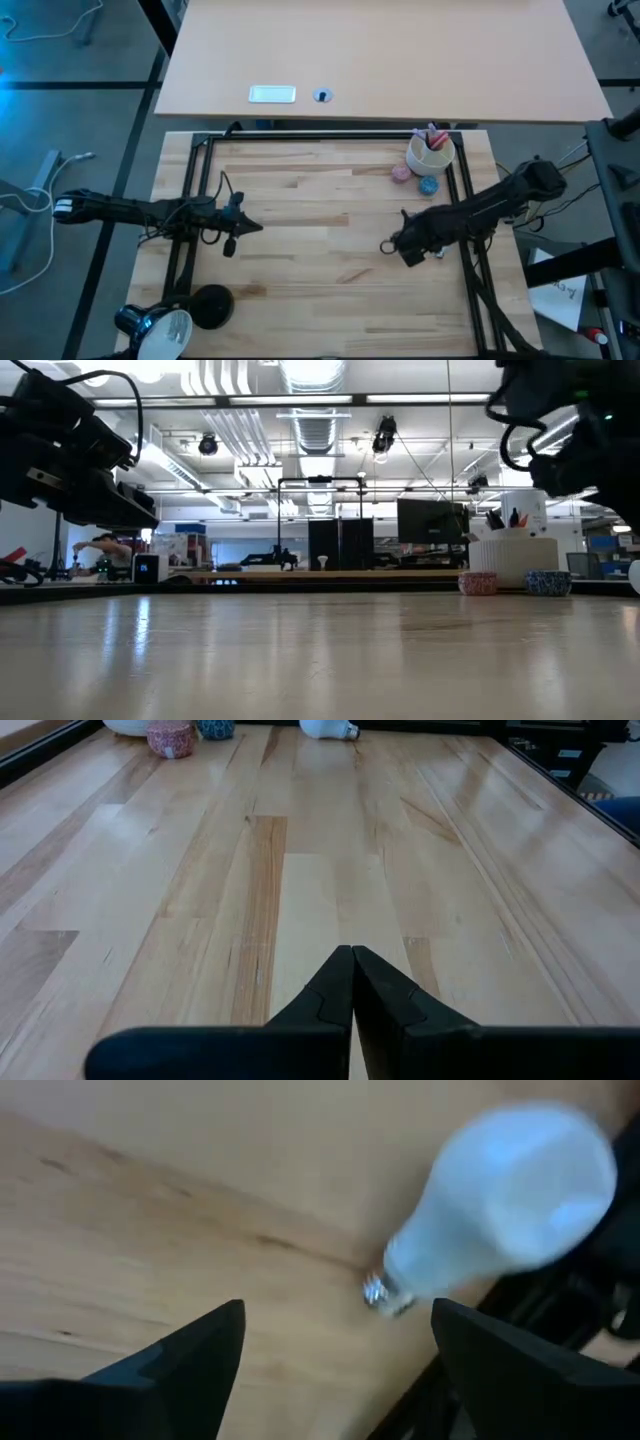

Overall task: Screw lightbulb
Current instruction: Insert the lightbulb into the lamp

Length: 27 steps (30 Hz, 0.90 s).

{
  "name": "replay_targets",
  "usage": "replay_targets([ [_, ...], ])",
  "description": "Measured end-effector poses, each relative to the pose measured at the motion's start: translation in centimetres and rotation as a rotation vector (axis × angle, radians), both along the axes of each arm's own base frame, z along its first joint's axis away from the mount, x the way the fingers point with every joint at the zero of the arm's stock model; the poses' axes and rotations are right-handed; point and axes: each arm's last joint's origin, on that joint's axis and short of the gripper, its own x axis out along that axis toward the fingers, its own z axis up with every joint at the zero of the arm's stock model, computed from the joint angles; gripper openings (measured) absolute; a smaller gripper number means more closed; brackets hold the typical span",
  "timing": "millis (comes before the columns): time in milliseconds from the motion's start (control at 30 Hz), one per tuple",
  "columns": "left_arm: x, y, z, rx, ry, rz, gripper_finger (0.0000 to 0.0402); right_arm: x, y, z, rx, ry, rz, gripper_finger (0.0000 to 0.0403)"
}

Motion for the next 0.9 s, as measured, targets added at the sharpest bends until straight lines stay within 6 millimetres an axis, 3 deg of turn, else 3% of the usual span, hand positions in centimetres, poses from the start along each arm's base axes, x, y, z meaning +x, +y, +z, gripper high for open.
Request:
replay_targets([
  [133,0.0,0.0,0.0,0.0,0.0,0.0,0.0,-0.7,0.7,-0.6,-0.03,0.043,-0.089,0.0319],
  [333,0.0,0.0,0.0,0.0,0.0,0.0,0.0,-2.4,0.1,-2.7,-0.114,0.125,-0.222,0.0318],
  [700,0.0,0.0,0.0,0.0,-0.001,0.0,0.0,-1.9,-1.5,-4.8,-0.263,0.016,-0.372,0.0314],
  [900,0.0,0.0,0.0,0.0,-0.002,0.0,0.0,-1.8,-1.8,-4.8,-0.32,-0.032,-0.302,0.0314],
])
